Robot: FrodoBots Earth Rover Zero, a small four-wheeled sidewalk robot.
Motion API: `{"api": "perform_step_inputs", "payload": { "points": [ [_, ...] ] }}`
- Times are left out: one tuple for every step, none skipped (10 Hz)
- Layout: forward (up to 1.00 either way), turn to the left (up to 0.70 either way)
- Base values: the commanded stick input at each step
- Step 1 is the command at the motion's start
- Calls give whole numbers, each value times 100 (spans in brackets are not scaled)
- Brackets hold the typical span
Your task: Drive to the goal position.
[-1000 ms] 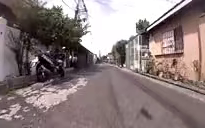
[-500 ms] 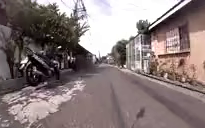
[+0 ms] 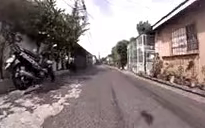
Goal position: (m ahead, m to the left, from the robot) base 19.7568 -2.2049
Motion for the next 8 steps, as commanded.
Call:
{"api": "perform_step_inputs", "payload": {
  "points": [
    [78,0],
    [78,0],
    [78,0],
    [78,0],
    [78,0],
    [78,0],
    [71,0],
    [67,0]
  ]
}}
